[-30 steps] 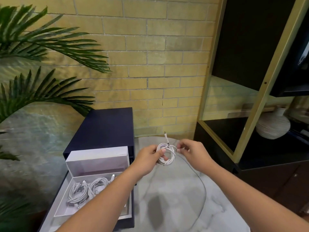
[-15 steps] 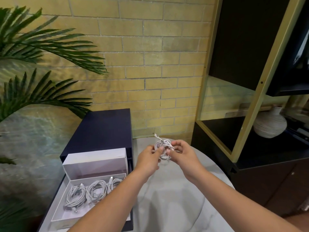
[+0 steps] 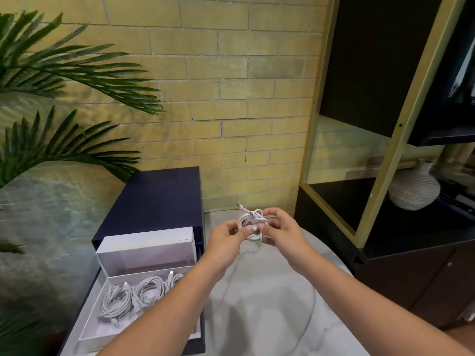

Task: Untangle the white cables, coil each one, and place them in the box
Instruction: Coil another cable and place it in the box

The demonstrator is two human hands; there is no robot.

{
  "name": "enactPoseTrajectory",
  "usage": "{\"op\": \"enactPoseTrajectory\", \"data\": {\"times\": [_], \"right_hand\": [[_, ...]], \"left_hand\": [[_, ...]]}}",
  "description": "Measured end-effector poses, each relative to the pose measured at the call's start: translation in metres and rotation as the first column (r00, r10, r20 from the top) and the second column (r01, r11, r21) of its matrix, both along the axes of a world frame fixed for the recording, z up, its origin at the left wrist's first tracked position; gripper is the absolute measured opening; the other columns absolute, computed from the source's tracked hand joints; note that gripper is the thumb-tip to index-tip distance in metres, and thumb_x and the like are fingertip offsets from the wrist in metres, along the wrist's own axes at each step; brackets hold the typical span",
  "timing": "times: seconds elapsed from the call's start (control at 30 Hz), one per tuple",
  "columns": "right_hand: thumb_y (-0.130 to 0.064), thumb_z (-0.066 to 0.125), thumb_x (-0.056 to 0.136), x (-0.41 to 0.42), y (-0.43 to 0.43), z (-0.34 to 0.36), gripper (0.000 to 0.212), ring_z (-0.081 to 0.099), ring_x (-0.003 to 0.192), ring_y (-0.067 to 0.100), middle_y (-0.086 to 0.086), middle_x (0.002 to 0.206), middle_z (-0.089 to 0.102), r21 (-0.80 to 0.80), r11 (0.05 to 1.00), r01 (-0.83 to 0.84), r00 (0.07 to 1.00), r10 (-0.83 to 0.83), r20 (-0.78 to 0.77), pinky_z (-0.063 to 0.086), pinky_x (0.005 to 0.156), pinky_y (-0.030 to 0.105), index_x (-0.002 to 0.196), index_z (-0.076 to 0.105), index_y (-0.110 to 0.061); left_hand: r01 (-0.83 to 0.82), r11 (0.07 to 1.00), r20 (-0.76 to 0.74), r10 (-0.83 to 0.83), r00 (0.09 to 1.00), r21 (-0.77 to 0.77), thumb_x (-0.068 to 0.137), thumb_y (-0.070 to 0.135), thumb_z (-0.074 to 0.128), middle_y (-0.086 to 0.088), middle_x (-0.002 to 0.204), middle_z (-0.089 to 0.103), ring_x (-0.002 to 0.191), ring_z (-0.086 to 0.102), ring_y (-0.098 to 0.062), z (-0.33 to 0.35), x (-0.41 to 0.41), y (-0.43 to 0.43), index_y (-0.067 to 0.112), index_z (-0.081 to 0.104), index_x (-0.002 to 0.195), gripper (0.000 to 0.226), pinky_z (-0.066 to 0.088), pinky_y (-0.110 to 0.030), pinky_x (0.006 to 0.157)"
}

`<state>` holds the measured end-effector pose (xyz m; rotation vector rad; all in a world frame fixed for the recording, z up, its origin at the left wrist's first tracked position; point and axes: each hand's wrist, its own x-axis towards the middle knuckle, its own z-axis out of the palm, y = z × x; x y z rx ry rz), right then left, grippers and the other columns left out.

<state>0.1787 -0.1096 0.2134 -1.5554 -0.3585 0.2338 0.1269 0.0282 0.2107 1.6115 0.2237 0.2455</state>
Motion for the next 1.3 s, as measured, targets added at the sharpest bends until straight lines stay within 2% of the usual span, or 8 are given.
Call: {"op": "enactPoseTrajectory", "data": {"times": [0.17,0.4,0.53,0.63,0.87,1.03,1.2,1.3], "right_hand": [[-0.007,0.057,0.093,0.001,-0.005,0.001,0.030,0.065,0.092,0.023,0.017,0.105,0.068,0.013,0.997,-0.075,0.997,0.075,0.017,0.053,0.082,0.033,0.119,0.058,-0.023],[-0.008,0.058,0.092,0.002,-0.009,0.004,0.019,0.065,0.092,0.024,0.018,0.106,0.069,-0.090,0.986,-0.142,0.987,0.148,0.063,0.052,0.088,0.041,0.107,0.066,-0.018],[-0.008,0.060,0.092,0.000,-0.011,0.011,0.020,0.065,0.092,0.024,0.014,0.103,0.070,-0.259,0.950,-0.176,0.965,0.219,0.147,0.053,0.081,0.032,0.110,0.066,-0.009],[-0.011,0.061,0.091,-0.005,-0.011,0.017,0.017,0.061,0.083,0.010,0.010,0.098,0.070,-0.433,0.882,-0.185,0.926,0.304,0.225,0.048,0.073,0.017,0.107,0.068,-0.010],[-0.026,0.060,0.092,-0.010,-0.009,0.014,0.018,0.060,0.086,0.013,0.002,0.093,0.068,-0.592,0.802,-0.075,0.869,0.344,0.356,0.047,0.073,0.027,0.103,0.067,-0.013],[-0.025,0.056,0.094,-0.013,-0.007,0.009,0.016,0.054,0.073,0.015,0.005,0.084,0.062,-0.612,0.782,-0.119,0.890,0.357,0.283,0.046,0.066,0.035,0.097,0.064,-0.011],[-0.017,0.058,0.094,-0.016,-0.009,-0.003,0.019,0.063,0.091,0.010,0.001,0.101,0.066,-0.223,0.897,-0.382,0.924,0.361,-0.129,0.055,0.073,0.026,0.113,0.058,-0.020],[-0.011,0.059,0.093,-0.017,-0.006,-0.013,0.023,0.065,0.090,0.012,-0.002,0.102,0.066,-0.042,0.959,-0.280,0.949,0.269,-0.166,0.055,0.078,0.031,0.114,0.057,-0.020]], "left_hand": [[0.101,0.993,-0.131,-0.109,0.985,-0.068,0.093,0.023,0.061,0.003,0.099,0.073,0.099,0.065,-0.011,0.006,-0.001,0.008,0.019,0.070,0.102,0.013,0.045,-0.032,0.092],[0.218,0.949,-0.247,-0.273,0.930,-0.227,0.091,0.013,0.044,0.001,0.092,0.067,0.086,0.058,-0.013,0.012,-0.004,0.013,0.016,0.064,0.091,0.020,0.041,-0.034,0.091],[0.330,0.904,-0.311,-0.407,0.859,-0.272,0.094,0.057,0.022,-0.001,0.094,0.068,0.089,0.055,-0.014,0.016,-0.006,0.022,0.020,0.069,0.094,0.059,0.036,-0.038,0.096],[0.441,0.868,-0.353,-0.497,0.793,-0.231,0.083,0.076,0.036,0.003,0.089,0.064,0.088,0.056,-0.012,0.015,-0.008,0.027,0.023,0.067,0.092,0.062,0.036,-0.036,0.099],[0.371,0.923,-0.281,-0.385,0.879,-0.105,0.095,0.039,0.053,0.004,0.064,0.053,0.061,0.054,-0.006,0.011,-0.014,0.022,0.014,0.055,0.074,0.033,0.051,-0.028,0.083],[0.277,0.957,-0.227,-0.252,0.941,0.085,0.097,0.043,0.048,0.008,0.053,0.045,0.049,0.041,-0.006,0.001,-0.014,0.011,0.016,0.045,0.061,0.045,0.034,-0.020,0.057],[0.094,0.978,-0.158,-0.065,0.985,0.188,0.098,0.049,0.041,-0.002,0.063,0.046,0.055,0.040,-0.011,-0.008,-0.008,0.004,0.015,0.046,0.065,0.047,0.032,-0.024,0.057],[-0.015,0.999,-0.126,0.021,0.992,0.047,0.101,0.044,0.037,0.002,0.061,0.050,0.057,0.045,-0.011,-0.016,-0.005,-0.007,0.014,0.049,0.068,0.046,0.036,-0.023,0.059]]}}
